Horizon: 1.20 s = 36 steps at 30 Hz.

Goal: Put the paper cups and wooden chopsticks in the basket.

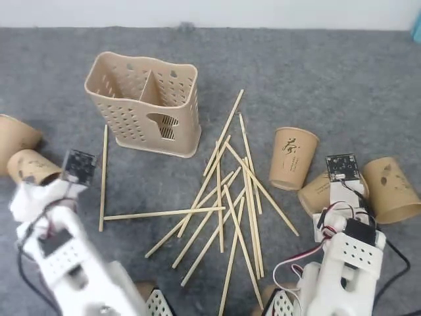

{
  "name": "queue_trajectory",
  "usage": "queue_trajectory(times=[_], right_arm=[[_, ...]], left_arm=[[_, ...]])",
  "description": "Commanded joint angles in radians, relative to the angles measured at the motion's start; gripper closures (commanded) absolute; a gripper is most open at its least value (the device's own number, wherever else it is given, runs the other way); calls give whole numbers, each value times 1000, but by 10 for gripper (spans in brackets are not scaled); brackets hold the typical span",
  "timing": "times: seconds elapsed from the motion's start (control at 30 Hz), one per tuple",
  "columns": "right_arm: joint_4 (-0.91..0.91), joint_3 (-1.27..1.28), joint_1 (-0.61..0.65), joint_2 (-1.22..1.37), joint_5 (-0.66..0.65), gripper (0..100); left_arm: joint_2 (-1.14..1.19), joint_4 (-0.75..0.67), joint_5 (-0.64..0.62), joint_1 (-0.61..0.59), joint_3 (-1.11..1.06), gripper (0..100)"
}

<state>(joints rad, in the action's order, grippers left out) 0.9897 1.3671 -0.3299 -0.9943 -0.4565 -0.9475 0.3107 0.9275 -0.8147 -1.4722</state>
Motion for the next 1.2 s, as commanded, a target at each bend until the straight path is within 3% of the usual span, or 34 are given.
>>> queue_trajectory(times=[0.0, 0.17, 0.3, 0.4, 0.57, 0.8, 1.17], right_arm=[[8, -5, -12, -30, -11, 982], [8, -5, -12, -30, -11, 982], [8, -5, -12, -30, -11, 982], [7, -5, -10, -30, -11, 982], [7, -5, -12, -30, -11, 982], [5, -5, -12, -30, -9, 982], [4, -5, -12, -30, -11, 982]], left_arm=[[319, -41, -17, -11, 203, 885], [506, -109, -46, -6, 282, 894], [485, -123, -153, 28, 282, 995], [423, -75, -227, 57, 286, 987], [252, 226, -328, 106, 369, 987], [157, 750, -516, 157, 750, 987], [160, 1106, -885, 371, 1313, 987]])
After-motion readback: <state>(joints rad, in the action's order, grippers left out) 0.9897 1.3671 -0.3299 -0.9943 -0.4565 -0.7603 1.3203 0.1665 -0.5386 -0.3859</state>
